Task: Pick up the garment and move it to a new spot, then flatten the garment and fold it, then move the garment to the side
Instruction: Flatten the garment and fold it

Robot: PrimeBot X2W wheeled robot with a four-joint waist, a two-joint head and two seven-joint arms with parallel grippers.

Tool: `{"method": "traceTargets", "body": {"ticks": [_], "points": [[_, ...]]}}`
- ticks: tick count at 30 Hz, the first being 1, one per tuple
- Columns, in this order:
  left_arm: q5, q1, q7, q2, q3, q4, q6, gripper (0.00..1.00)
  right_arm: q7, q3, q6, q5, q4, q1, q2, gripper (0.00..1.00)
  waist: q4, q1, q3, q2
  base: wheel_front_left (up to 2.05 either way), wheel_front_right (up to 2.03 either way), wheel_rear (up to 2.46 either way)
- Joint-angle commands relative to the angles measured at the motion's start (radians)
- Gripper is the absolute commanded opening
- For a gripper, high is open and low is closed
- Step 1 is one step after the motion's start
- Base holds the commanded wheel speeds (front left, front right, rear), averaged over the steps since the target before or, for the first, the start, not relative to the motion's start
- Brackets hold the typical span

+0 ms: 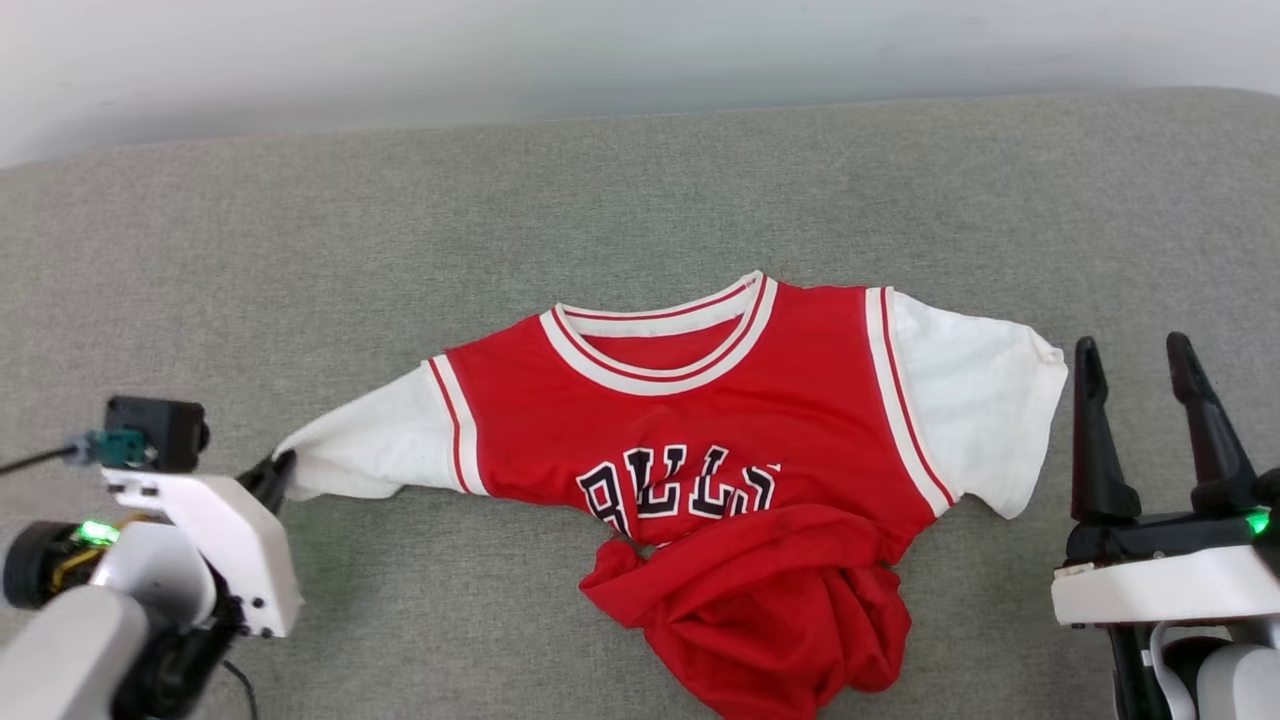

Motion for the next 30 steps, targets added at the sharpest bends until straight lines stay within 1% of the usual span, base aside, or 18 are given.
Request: {"method": "traceTargets", "body": {"ticks": [1, 2, 3, 8, 9, 10, 11, 12, 14, 16, 18, 20, 21, 22, 24, 27, 30], "points": [[0.013, 0.006, -0.037, -0.03, -0.005, 0.013, 0.01, 0.44, 0.001, 0.01, 0.0, 0.005, 0.004, 0.012, -0.007, 1.0, 0.005, 0.0, -0.002, -0.0001, 0.0, 0.0, 0.0], [0.021, 0.006, -0.059, -0.044, -0.007, 0.023, 0.011, 0.84, 0.001, 0.012, 0.0, 0.007, 0.005, 0.013, -0.01, 1.0, 0.008, 0.0, -0.004, -0.0001, 0.0, 0.0, 0.0], [0.029, 0.003, -0.084, -0.061, -0.009, 0.031, 0.013, 1.0, 0.003, 0.011, 0.0, 0.009, 0.005, 0.014, -0.012, 1.0, 0.011, 0.0, -0.009, -0.0001, 0.0, 0.0, 0.0], [0.082, -0.011, -0.267, -0.116, 0.007, 0.051, -0.007, 1.0, 0.013, -0.004, 0.0, 0.02, 0.0, 0.021, -0.023, 1.0, 0.028, 0.0, -0.038, -0.0001, 0.0, 0.0, 0.0], [0.102, -0.01, -0.316, -0.122, 0.011, 0.051, -0.004, 1.0, 0.025, -0.003, 0.0, 0.014, 0.005, 0.025, -0.032, 1.0, 0.033, 0.0, -0.047, -0.0001, 0.0, 0.0, 0.0], [0.118, -0.003, -0.367, -0.13, 0.021, 0.054, 0.007, 1.0, 0.034, 0.002, 0.0, 0.006, 0.008, 0.027, -0.041, 1.0, 0.037, 0.0, -0.056, -0.0001, 0.0, 0.0, 0.0], [0.118, -0.003, -0.367, -0.13, 0.021, 0.054, 0.007, 1.0, 0.034, 0.002, 0.0, 0.006, 0.008, 0.027, -0.041, 1.0, 0.037, 0.0, -0.056, -0.0001, 0.0, 0.0, 0.0], [0.13, 0.012, -0.417, -0.142, 0.032, 0.056, 0.02, 1.0, 0.054, 0.01, 0.0, 0.007, 0.013, 0.032, -0.051, 1.0, 0.04, 0.0, -0.065, -0.0001, 0.0, 0.0, 0.0], [0.154, 0.038, -0.494, -0.161, 0.034, 0.044, 0.027, 1.0, 0.097, 0.026, 0.0, 0.014, 0.017, 0.035, -0.085, 1.0, 0.048, 0.0, -0.079, -0.0001, 0.0, 0.0, 0.0], [0.179, 0.058, -0.534, -0.173, 0.045, 0.025, 0.033, 1.0, 0.156, 0.033, 0.0, 0.029, 0.013, 0.028, -0.126, 1.0, 0.059, 0.0, -0.089, -0.0001, 0.0, 0.0, 0.0], [0.229, 0.074, -0.553, -0.175, 0.046, -0.011, 0.032, 1.0, 0.24, 0.031, 0.0, 0.052, 0.009, 0.015, -0.166, 1.0, 0.072, 0.0, -0.092, -0.0001, 0.0, 0.0, 0.0], [0.314, 0.096, -0.559, -0.166, 0.043, -0.042, 0.06, 1.0, 0.352, 0.017, 0.0, 0.091, 0.014, 0.0, -0.21, 1.0, 0.086, 0.0, -0.09, -0.0001, 0.0, 0.0, 0.0], [0.334, 0.103, -0.56, -0.181, 0.048, -0.065, 0.069, 1.0, 0.414, 0.014, 0.0, 0.107, 0.018, -0.009, -0.236, 1.0, 0.095, 0.0, -0.085, -0.0001, 0.0, 0.0, 0.0], [0.358, 0.109, -0.561, -0.196, 0.061, -0.09, 0.078, 1.0, 0.475, 0.012, 0.0, 0.114, 0.018, -0.02, -0.275, 1.0, 0.105, 0.0, -0.079, -0.0001, 0.0, 0.0, 0.0], [0.401, 0.126, -0.561, -0.205, 0.075, -0.124, 0.086, 1.0, 0.603, 0.013, 0.0, 0.152, 0.031, -0.037, -0.333, 1.0, 0.125, 0.0, -0.063, -0.0001, 0.0, 0.0, 0.0], [0.407, 0.157, -0.56, -0.235, 0.092, -0.155, 0.074, 1.0, 0.784, 0.014, 0.0, 0.213, 0.05, -0.08, -0.408, 1.0, 0.156, 0.0, -0.033, -0.0001, 0.0, 0.0, 0.0], [0.415, 0.154, -0.561, -0.25, 0.102, -0.174, 0.054, 1.0, 0.937, 0.007, 0.0, 0.262, 0.08, -0.128, -0.454, 1.0, 0.191, 0.0, -0.001, -0.0001, 0.0, 0.0, 0.0]]}}
